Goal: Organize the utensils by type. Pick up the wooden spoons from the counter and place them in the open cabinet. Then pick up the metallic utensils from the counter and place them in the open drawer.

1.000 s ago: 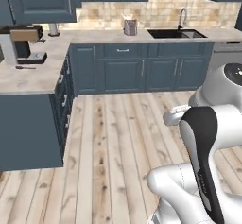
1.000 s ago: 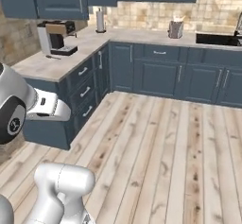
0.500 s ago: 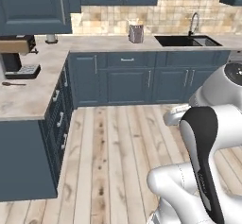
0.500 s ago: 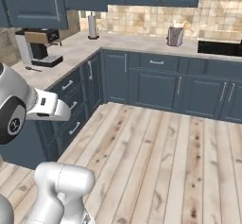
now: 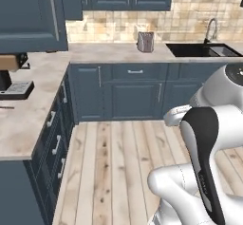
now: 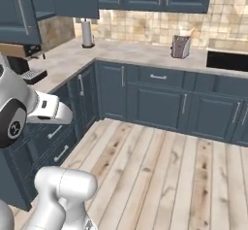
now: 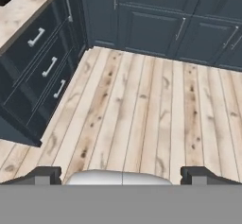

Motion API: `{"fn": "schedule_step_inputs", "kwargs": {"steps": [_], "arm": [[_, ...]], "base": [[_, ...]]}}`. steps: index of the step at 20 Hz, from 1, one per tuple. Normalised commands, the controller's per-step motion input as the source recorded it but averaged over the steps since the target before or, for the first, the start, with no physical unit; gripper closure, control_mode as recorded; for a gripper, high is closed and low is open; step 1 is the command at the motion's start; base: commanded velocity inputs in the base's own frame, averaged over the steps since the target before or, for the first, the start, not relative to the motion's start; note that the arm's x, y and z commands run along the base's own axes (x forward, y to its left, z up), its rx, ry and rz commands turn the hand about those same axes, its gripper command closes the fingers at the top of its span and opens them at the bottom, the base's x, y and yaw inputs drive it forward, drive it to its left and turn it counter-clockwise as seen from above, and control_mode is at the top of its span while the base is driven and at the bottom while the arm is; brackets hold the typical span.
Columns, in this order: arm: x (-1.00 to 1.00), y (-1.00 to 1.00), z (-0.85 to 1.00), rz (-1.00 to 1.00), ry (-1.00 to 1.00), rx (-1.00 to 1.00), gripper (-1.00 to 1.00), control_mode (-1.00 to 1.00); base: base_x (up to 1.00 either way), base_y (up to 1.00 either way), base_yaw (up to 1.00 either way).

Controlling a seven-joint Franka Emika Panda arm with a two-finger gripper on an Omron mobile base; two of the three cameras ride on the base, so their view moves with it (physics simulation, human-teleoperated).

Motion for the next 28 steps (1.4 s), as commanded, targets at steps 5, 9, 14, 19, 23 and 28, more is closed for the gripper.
{"fn": "schedule_step_inputs", "kwargs": {"steps": [5,9,14,19,23,28], "arm": [[0.00,0.00,0.00,0.00,0.00,0.00,-1.00,1.00],[0.00,0.00,0.00,0.00,0.00,0.00,-1.00,1.00],[0.00,0.00,0.00,0.00,0.00,0.00,-1.00,1.00],[0.00,0.00,0.00,0.00,0.00,0.00,-1.00,1.00],[0.00,0.00,0.00,0.00,0.00,0.00,-1.00,1.00],[0.00,0.00,0.00,0.00,0.00,0.00,-1.00,1.00]], "base": [[1.00,-0.33,0.13],[1.00,-0.33,0.25],[0.80,-0.36,0.60],[0.00,-0.07,0.99],[0.00,-0.02,1.00],[0.00,-0.16,0.98]]}}
